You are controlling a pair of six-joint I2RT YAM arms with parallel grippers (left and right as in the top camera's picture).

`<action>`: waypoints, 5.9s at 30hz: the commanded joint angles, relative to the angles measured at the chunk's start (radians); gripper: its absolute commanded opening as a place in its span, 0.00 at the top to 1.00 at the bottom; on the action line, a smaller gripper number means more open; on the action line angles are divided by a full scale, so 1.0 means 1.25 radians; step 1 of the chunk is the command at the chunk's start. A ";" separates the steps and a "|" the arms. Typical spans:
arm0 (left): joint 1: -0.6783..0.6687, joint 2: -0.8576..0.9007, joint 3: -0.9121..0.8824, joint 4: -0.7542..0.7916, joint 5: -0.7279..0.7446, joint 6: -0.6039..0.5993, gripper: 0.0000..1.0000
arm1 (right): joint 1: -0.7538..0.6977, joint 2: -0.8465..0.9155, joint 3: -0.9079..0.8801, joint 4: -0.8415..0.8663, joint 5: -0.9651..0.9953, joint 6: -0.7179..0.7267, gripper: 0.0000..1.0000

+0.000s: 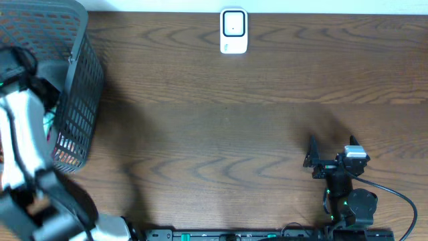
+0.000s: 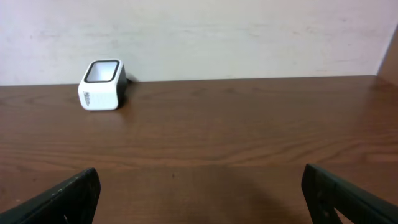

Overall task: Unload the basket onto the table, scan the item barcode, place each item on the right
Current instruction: 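Grasp the pink-purple snack box in the basket with the left gripper, then carry the snack box to the scanner and release it on the table, then reach the left gripper back into the basket and grasp the green wipes pack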

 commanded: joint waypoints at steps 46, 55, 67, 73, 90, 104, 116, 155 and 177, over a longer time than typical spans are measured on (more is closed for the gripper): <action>0.003 0.193 -0.005 -0.054 -0.166 -0.133 0.18 | -0.003 -0.003 -0.001 -0.003 0.000 0.011 0.01; 0.007 0.284 -0.005 -0.057 -0.192 -0.136 0.50 | -0.003 -0.003 -0.001 -0.003 0.000 0.011 0.01; 0.003 0.174 0.023 -0.090 -0.135 -0.136 0.93 | -0.003 -0.003 -0.001 -0.003 0.000 0.011 0.01; -0.007 -0.065 0.026 -0.052 -0.001 -0.136 0.93 | -0.003 -0.003 -0.001 -0.003 0.000 0.011 0.01; -0.244 -0.535 0.026 0.103 0.299 -0.136 0.93 | -0.003 -0.003 -0.001 -0.003 0.000 0.011 0.01; -0.728 -0.254 0.022 0.116 0.119 -0.136 0.93 | -0.003 -0.003 -0.001 -0.003 0.000 0.011 0.01; -0.907 0.129 0.022 0.265 0.078 -0.136 0.92 | -0.003 -0.003 -0.001 -0.003 0.000 0.011 0.01; -0.092 -0.200 0.018 0.171 -0.023 -0.011 0.26 | -0.003 -0.003 -0.001 -0.003 0.000 0.011 0.01; 0.016 0.104 0.018 0.168 0.209 0.130 0.26 | -0.003 -0.003 -0.001 -0.003 0.000 0.011 0.01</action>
